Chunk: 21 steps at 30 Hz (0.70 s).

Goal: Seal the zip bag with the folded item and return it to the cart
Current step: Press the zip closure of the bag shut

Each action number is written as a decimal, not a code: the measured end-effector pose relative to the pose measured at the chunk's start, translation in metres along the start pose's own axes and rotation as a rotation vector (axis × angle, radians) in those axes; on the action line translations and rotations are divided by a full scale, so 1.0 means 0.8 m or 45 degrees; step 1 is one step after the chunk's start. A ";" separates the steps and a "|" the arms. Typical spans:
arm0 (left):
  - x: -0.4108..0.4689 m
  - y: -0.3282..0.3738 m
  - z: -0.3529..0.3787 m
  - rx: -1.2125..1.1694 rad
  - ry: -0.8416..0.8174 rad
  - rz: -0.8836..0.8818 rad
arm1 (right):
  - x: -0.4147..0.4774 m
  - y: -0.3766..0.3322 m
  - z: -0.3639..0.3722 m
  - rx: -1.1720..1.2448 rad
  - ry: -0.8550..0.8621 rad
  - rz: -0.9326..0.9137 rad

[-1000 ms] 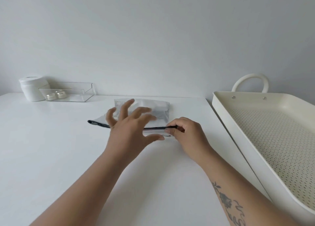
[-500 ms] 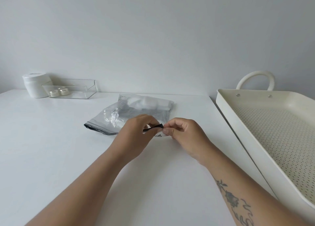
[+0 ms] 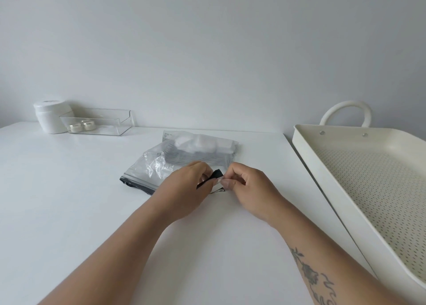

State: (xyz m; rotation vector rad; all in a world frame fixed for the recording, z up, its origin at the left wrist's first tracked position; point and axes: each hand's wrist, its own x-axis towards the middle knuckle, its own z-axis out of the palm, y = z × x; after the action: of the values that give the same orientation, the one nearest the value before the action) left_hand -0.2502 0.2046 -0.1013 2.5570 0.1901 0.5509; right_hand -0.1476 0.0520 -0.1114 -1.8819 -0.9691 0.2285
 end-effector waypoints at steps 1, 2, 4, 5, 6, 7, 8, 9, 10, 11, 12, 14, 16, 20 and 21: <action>0.000 -0.002 -0.001 -0.003 -0.012 -0.023 | 0.000 0.000 -0.002 0.004 0.009 0.009; 0.000 -0.005 -0.002 -0.009 -0.027 -0.044 | 0.000 0.000 -0.003 0.011 0.019 0.014; -0.001 -0.008 -0.005 -0.022 -0.056 -0.069 | -0.002 -0.003 -0.005 0.060 0.029 0.004; -0.001 -0.009 -0.006 -0.025 -0.065 -0.073 | -0.002 -0.004 -0.005 0.102 0.031 -0.003; -0.001 -0.009 -0.006 -0.018 -0.072 -0.074 | -0.003 -0.006 -0.006 0.145 0.033 -0.002; -0.002 -0.009 -0.006 -0.002 -0.079 -0.071 | -0.004 -0.008 -0.006 0.178 0.036 0.002; -0.002 -0.009 -0.005 0.014 -0.084 -0.063 | -0.004 -0.009 -0.006 0.200 0.040 0.007; -0.002 -0.009 -0.004 0.021 -0.088 -0.053 | -0.004 -0.009 -0.006 0.216 0.047 0.014; -0.002 -0.009 -0.004 0.013 -0.090 -0.044 | -0.004 -0.008 -0.006 0.230 0.058 0.024; -0.002 -0.008 -0.004 -0.009 -0.091 -0.038 | -0.004 -0.007 -0.006 0.245 0.074 0.036; -0.002 -0.006 -0.004 -0.030 -0.093 -0.033 | -0.003 -0.007 -0.006 0.255 0.091 0.047; 0.000 -0.003 -0.005 -0.022 -0.102 -0.006 | -0.002 -0.006 -0.005 0.263 0.130 0.070; 0.000 0.003 -0.004 -0.011 -0.104 0.010 | -0.002 -0.005 -0.005 0.257 0.183 0.095; 0.000 0.009 -0.004 -0.018 0.064 0.030 | 0.001 -0.006 -0.009 0.301 0.271 0.147; 0.000 0.009 -0.006 -0.003 0.087 0.018 | 0.001 -0.006 -0.009 0.305 0.280 0.153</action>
State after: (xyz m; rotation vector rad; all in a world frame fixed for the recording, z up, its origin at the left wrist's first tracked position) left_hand -0.2523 0.2007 -0.0943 2.5406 0.1955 0.6444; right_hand -0.1454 0.0487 -0.1035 -1.7044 -0.6510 0.1948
